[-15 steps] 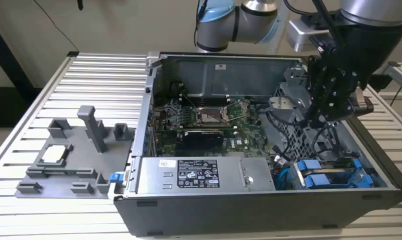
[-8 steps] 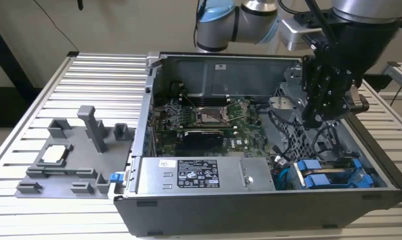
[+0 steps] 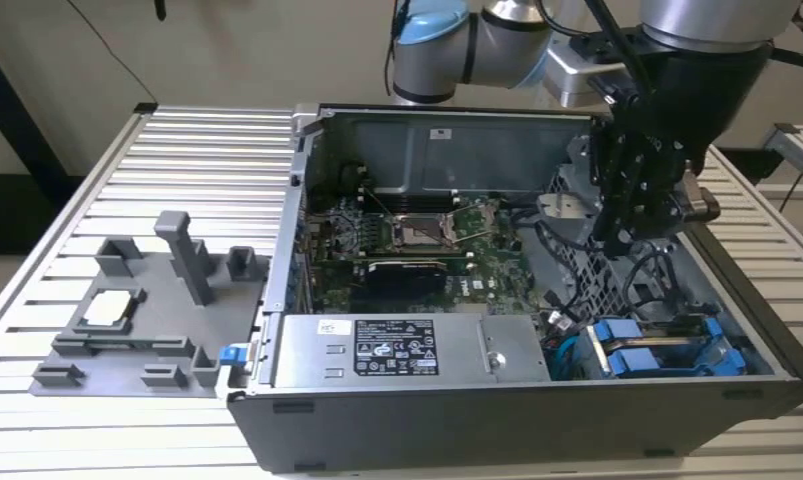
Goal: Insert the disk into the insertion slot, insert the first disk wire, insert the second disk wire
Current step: 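Insert the second disk wire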
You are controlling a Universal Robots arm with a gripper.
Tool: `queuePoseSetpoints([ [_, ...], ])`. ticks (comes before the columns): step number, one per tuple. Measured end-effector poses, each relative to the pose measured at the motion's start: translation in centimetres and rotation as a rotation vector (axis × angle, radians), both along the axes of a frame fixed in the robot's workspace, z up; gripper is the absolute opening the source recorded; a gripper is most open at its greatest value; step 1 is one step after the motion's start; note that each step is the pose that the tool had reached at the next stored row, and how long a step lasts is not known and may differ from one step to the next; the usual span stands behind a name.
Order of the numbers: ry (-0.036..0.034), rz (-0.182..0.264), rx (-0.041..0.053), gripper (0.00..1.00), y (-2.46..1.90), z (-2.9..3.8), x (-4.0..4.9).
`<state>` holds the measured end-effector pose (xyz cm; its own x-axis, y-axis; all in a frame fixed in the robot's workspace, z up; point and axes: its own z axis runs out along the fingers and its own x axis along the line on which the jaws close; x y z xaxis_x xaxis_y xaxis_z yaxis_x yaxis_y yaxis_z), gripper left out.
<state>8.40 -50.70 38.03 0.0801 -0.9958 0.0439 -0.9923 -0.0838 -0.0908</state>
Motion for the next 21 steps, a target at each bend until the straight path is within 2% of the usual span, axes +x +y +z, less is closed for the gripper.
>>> queuePoseSetpoints([
  [4, 0.0000, 0.052, -0.0276, 0.27, 0.06, -0.19, -0.10],
  [8, -0.0012, 0.075, -0.0385, 0.27, 0.29, -0.56, -0.31],
  [10, -0.0049, 0.079, -0.0471, 0.27, 0.39, -0.67, -0.52],
  [13, -0.0187, 0.079, -0.0538, 0.27, 0.40, -0.69, -1.13],
  [16, -0.0285, 0.079, -0.0585, 0.25, 0.44, -0.64, -1.40],
  [17, -0.0349, 0.078, -0.0592, 0.18, 0.44, -0.61, -1.48],
  [21, -0.0716, 0.077, -0.0676, 0.18, 0.48, -0.62, -1.88],
])
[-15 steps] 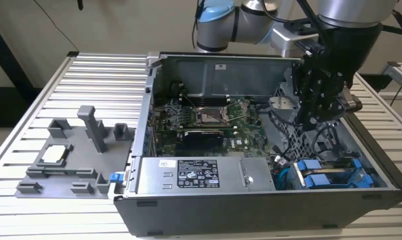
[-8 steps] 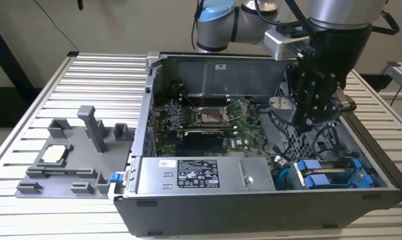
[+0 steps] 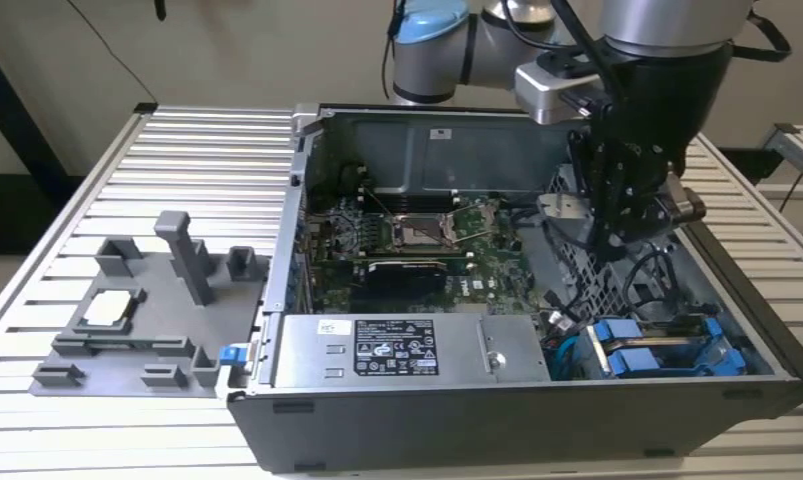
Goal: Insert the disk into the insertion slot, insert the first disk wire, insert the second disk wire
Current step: 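Insert the second disk wire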
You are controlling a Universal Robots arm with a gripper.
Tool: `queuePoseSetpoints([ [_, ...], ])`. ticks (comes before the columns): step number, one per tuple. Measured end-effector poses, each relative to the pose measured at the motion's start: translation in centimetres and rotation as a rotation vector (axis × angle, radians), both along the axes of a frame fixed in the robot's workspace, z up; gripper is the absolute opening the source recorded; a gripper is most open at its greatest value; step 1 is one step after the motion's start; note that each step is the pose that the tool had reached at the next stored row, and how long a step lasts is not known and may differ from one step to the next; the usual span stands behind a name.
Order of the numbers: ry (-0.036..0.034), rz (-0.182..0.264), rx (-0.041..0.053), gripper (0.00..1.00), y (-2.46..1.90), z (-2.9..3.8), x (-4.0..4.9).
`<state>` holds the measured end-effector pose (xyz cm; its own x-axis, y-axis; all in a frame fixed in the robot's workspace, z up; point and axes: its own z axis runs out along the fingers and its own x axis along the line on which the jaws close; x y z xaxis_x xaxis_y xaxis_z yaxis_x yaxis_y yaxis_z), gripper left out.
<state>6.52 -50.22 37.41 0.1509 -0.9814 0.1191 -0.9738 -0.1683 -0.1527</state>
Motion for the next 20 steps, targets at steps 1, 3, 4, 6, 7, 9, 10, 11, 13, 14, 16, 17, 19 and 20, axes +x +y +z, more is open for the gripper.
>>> queuePoseSetpoints([
  [1, -0.0063, 0.000, -0.0006, 0.18, -0.01, 0.00, -0.06],
  [3, -0.0084, 0.000, -0.0007, 0.18, -0.03, -0.01, -0.08],
  [4, -0.0084, 0.000, -0.0007, 0.17, -0.07, -0.02, -0.08],
  [6, -0.0084, 0.000, -0.0008, 0.17, -0.20, -0.05, -0.08],
  [7, -0.0085, 0.000, -0.0006, 0.16, -0.30, -0.08, -0.08],
  [9, -0.0085, 0.000, -0.0006, 0.16, -0.77, -0.12, -0.07],
  [10, -0.0085, 0.000, -0.0003, 0.16, -1.12, -0.15, -0.08],
  [11, -0.0085, -0.001, -0.0001, 0.16, -1.45, -0.17, -0.08],
  [13, -0.0085, -0.001, 0.0003, 0.16, -2.08, -0.20, -0.08],
  [14, -0.0084, -0.001, 0.0012, 0.16, -2.38, -0.24, -0.08],
  [16, -0.0084, -0.001, 0.0031, 0.16, -2.99, -0.32, -0.08],
  [17, -0.0084, -0.001, 0.0039, 0.16, -3.33, -0.35, -0.08],
  [19, -0.0085, -0.002, 0.0061, 0.16, -3.93, -0.42, -0.08],
  [20, -0.0085, -0.002, 0.0069, 0.16, -4.24, -0.44, -0.08],
])
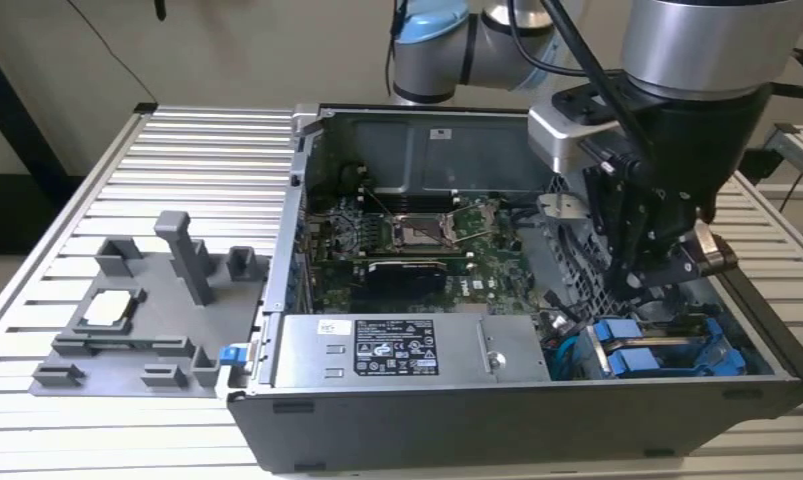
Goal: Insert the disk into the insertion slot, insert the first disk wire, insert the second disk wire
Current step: 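Insert the second disk wire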
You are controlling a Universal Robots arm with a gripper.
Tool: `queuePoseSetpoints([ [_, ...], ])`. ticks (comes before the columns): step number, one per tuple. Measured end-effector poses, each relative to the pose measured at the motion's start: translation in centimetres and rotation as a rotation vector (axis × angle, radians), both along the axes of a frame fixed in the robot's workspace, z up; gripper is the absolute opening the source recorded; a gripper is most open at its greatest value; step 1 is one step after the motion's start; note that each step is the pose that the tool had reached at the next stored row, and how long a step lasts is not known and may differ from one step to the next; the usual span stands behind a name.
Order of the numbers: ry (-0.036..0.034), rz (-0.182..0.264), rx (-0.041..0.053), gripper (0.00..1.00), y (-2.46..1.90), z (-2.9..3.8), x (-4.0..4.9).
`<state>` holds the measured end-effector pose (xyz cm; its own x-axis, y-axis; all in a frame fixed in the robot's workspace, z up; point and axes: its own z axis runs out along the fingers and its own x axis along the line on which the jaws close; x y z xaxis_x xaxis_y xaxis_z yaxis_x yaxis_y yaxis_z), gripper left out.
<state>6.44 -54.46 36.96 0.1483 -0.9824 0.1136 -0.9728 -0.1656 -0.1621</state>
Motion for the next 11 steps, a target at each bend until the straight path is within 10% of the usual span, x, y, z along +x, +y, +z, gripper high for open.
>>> queuePoseSetpoints([
  [4, 0.0001, -0.001, 0.0166, 0.16, -0.73, -0.10, 0.03],
  [8, 0.0001, -0.001, 0.0860, 0.16, -0.87, -0.16, 0.10],
  [11, 0.0239, -0.002, 0.0925, 0.16, -1.09, -0.16, 0.38],
])
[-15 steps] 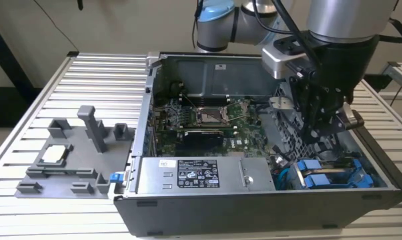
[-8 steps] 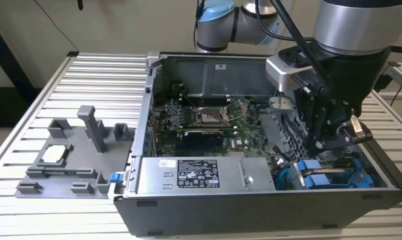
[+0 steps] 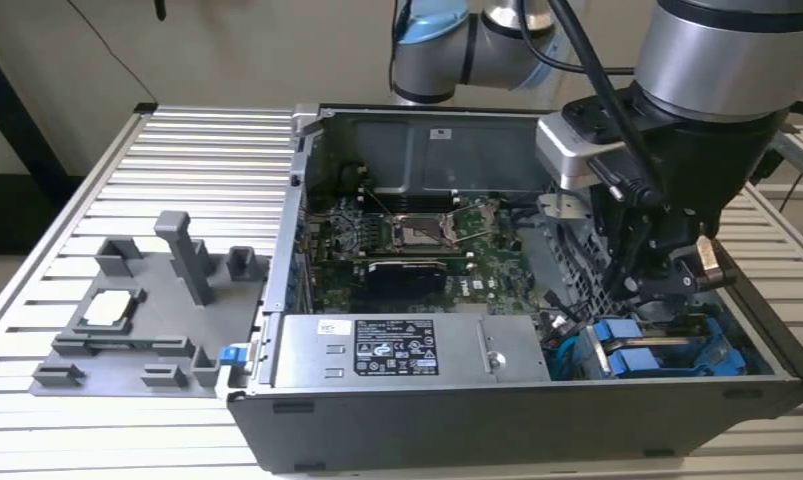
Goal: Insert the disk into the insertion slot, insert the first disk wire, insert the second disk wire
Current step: 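Insert the second disk wire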
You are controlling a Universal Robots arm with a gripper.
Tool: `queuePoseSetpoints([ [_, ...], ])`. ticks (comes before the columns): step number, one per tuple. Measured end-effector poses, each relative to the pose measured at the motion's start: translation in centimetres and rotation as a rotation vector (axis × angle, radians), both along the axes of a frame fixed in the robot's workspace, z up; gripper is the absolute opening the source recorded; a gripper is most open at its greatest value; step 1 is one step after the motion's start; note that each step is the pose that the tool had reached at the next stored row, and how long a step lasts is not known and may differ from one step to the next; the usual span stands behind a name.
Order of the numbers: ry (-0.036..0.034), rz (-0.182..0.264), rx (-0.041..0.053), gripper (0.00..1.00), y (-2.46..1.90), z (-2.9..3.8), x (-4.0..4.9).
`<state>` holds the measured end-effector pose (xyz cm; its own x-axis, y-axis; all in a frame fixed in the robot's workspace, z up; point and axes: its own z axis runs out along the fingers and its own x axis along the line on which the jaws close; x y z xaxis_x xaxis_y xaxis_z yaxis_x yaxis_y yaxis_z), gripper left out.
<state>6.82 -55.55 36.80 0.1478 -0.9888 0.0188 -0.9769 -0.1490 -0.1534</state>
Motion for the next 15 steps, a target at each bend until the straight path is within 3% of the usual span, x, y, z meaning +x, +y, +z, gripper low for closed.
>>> queuePoseSetpoints([
  [3, 0.0289, 0.000, 0.0030, 0.16, -0.21, 0.00, 0.46],
  [7, 0.0606, 0.000, 0.0064, 0.16, -0.51, 0.00, 1.21],
  [9, 0.0693, 0.000, 0.0070, 0.16, -0.72, 0.00, 1.55],
  [15, 0.0838, 0.000, 0.0085, 0.16, -1.37, 0.00, 2.56],
])
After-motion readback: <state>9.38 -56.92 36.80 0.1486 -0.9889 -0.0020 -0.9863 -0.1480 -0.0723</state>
